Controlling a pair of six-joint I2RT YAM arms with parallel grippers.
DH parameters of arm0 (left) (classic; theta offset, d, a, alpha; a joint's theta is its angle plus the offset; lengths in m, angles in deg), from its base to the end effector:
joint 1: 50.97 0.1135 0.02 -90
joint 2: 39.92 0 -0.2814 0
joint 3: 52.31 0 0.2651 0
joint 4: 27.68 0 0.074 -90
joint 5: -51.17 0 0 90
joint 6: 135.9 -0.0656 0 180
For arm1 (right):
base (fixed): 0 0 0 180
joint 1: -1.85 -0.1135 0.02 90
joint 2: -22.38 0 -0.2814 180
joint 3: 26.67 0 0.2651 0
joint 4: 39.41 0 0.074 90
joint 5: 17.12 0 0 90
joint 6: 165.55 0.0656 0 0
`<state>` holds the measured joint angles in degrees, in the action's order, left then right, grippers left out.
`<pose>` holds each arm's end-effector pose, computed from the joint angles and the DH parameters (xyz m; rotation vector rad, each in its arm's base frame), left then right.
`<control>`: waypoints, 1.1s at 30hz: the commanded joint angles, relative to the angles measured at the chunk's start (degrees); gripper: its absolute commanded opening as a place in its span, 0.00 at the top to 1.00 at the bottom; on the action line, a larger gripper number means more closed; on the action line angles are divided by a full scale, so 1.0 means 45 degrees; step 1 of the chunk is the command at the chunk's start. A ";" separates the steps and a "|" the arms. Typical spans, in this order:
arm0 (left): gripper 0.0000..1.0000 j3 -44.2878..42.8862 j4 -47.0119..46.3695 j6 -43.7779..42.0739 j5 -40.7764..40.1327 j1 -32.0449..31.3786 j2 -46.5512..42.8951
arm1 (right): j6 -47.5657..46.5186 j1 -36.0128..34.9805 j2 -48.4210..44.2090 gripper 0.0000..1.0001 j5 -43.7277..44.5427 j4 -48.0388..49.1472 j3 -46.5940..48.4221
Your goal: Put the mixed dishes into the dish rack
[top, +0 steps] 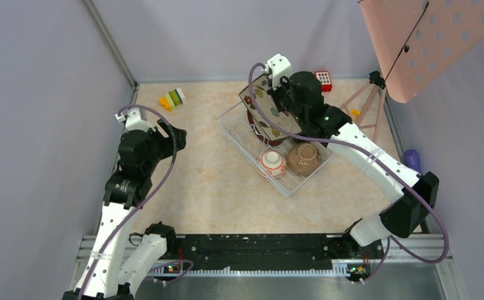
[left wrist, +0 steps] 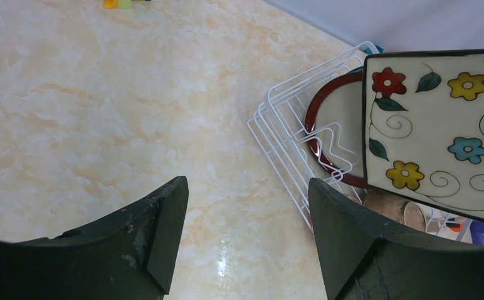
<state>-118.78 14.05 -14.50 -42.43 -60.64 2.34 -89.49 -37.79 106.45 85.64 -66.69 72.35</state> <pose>0.1846 -0.0273 0.3695 -0.4008 1.8561 -0.4322 0.3033 0.2324 0.4323 -0.6574 1.6566 0.1243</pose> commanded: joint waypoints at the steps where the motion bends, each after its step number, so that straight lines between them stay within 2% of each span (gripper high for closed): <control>1: 0.25 0.0122 -0.0535 -0.0073 0.0135 0.0059 -0.0131 | -0.0124 -0.0137 -0.0591 1.00 0.0440 0.2858 0.0603; 13: 0.25 0.0219 -0.0564 -0.0175 0.0125 0.0059 -0.0052 | -0.0474 -0.0137 0.0260 1.00 0.0811 0.3619 -0.0111; 26: 0.25 0.0356 -0.0642 -0.0275 0.0193 0.0059 0.0067 | -0.0212 -0.0153 0.2007 1.00 0.0238 0.3199 0.0604; 27: 0.25 0.0349 -0.0652 -0.0278 0.0211 0.0059 0.0080 | -0.0191 -0.0146 0.2165 0.98 0.0201 0.2921 0.0737; 28: 0.24 0.0358 -0.0661 -0.0295 0.0230 0.0059 0.0101 | -0.0168 -0.0153 0.2317 0.91 0.0126 0.2706 0.0905; 31: 0.24 0.0323 -0.0680 -0.0298 0.0261 0.0059 0.0164 | -0.0091 -0.0159 0.2652 0.56 0.0017 0.2319 0.1302; 33: 0.24 0.0304 -0.0682 -0.0298 0.0305 0.0059 0.0202 | -0.0068 -0.0157 0.2721 0.44 0.0034 0.2221 0.1423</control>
<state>-117.64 13.96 -14.81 -42.03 -60.64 2.91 -89.90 -38.12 119.74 86.05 -61.86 72.94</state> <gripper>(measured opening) 0.756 0.469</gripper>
